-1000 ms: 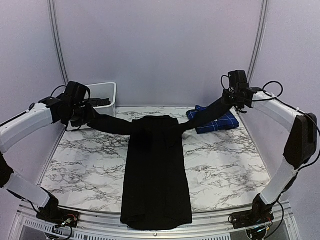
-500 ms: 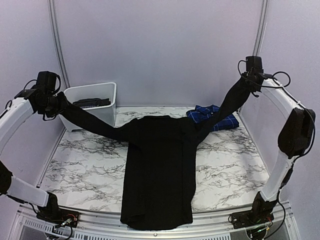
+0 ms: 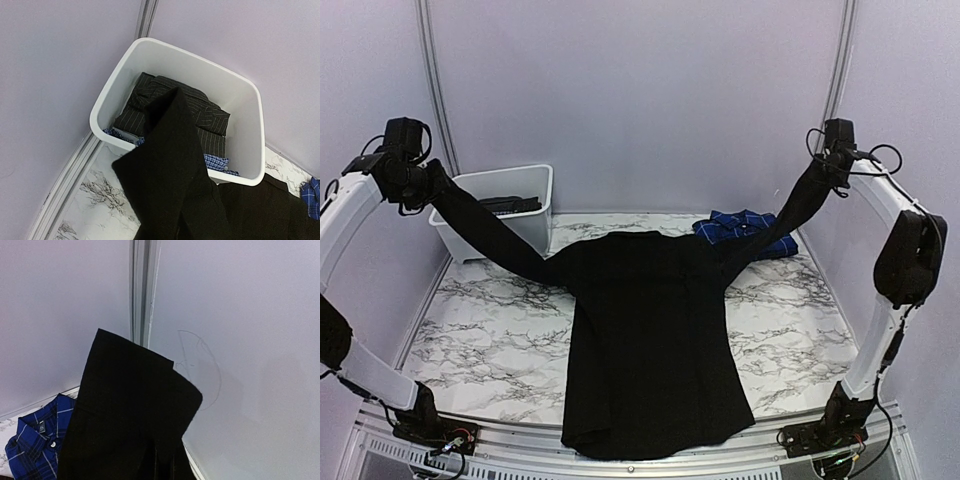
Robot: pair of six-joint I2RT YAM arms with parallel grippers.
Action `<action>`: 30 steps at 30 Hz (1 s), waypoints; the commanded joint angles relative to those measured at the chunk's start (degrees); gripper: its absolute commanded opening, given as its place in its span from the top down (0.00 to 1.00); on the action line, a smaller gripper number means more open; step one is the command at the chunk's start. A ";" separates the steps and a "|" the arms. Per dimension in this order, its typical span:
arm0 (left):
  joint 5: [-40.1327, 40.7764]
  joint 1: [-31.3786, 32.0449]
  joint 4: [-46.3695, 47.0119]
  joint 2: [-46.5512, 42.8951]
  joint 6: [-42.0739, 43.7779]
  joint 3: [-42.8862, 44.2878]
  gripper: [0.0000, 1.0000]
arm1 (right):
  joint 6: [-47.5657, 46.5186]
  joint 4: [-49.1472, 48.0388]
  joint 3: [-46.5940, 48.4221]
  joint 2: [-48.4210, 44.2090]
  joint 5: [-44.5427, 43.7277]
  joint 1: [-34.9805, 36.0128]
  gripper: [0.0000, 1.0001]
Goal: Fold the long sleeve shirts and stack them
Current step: Flatten out the crumpled shirt at the center of the board.
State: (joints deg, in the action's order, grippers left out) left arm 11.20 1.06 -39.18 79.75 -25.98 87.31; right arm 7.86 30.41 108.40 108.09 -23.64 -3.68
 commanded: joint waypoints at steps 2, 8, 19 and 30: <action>-0.05 -0.63 -3.52 2.27 3.40 5.41 0.89 | -0.75 -1.25 -2.83 -1.60 3.70 0.70 0.95; -6.39 1.97 -3.67 2.30 4.48 2.91 0.91 | -1.49 -2.20 -9.08 -4.20 4.23 5.28 0.62; -5.16 17.45 6.19 -0.75 -4.47 -24.65 0.87 | 0.12 -3.92 -23.02 -12.17 6.49 19.94 0.29; -2.05 27.32 11.30 4.55 -7.00 -26.49 0.18 | 7.86 -8.20 -34.32 -12.20 20.61 48.59 0.35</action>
State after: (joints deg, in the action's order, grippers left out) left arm 6.76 24.62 -30.65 84.86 -31.83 58.57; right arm 11.14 24.64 75.29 95.15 -9.87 35.92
